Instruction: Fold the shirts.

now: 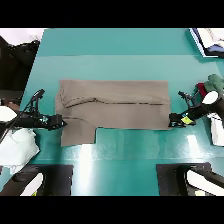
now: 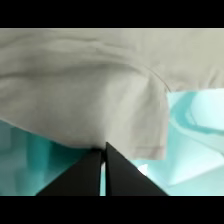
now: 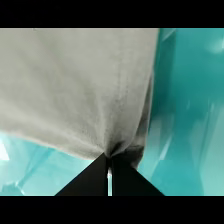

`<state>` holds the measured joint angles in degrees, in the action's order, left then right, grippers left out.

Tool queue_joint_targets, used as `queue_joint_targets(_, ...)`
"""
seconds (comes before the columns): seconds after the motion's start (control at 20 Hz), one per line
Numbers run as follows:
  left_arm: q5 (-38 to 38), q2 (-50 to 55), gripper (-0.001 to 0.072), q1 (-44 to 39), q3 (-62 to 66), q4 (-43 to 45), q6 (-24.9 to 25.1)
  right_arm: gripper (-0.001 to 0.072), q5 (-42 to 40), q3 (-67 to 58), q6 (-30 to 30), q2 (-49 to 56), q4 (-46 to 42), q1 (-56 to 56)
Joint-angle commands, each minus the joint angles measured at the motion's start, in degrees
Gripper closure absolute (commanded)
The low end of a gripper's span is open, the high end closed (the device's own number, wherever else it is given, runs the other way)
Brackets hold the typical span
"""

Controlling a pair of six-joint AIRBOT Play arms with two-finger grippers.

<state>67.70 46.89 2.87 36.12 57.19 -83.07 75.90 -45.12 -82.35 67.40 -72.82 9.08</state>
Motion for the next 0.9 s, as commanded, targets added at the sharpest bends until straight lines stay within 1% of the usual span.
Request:
queue_joint_targets(0.0, 10.78, -0.07, 0.0679, -0.35, 6.14, -0.15, 1.03, 0.0694, 9.44, -3.74, 0.55, -5.7, -2.23, 2.36)
queue_joint_targets(0.05, 13.97, -0.07, 0.0679, -1.49, 9.09, -0.66, 0.98, 0.0694, 11.89, -5.73, 0.55, -8.44, -2.27, 3.8)
queue_joint_targets(0.15, 17.09, -0.07, 0.0679, -5.42, 14.25, -2.08, 0.94, 0.0695, 12.81, -9.25, 0.31, -13.4, -2.21, 6.38)
queue_joint_targets(0.25, 15.26, -0.07, 0.0678, -8.48, 17.81, -1.88, 0.96, 0.0696, 12.33, -12.63, -0.24, -15.96, -1.97, 8.2)
queue_joint_targets(0.4, 4.96, -0.04, 0.0678, -8.72, 19.52, 0.55, 0.94, 0.0696, 8.81, -16.85, -0.31, -15.52, -0.09, 8.59)
queue_joint_targets(0.5, -1.84, 0.09, 0.0678, -8.72, 19.39, 4.92, 0.52, 0.0696, 5.22, -18.82, -0.28, -13.09, 3.3, 8.46)
queue_joint_targets(0.65, -12.52, 0.37, 0.0678, -8.72, 18.43, 9.84, 0.52, 0.0696, -0.24, -21.55, -0.28, -7.02, 4.15, 6.8)
queue_joint_targets(0.75, -17.51, 2.47, 0.0678, -8.72, 17.9, 10.14, 0.5, 0.0696, -2.34, -23.43, -0.28, -2.38, 4.17, 5.07)
queue_joint_targets(0.85, -19.76, 6.32, 0.0678, -8.72, 17.92, 10.14, 0.52, 0.0696, -4.94, -24.9, -0.28, 2.49, 3.76, 2.84)
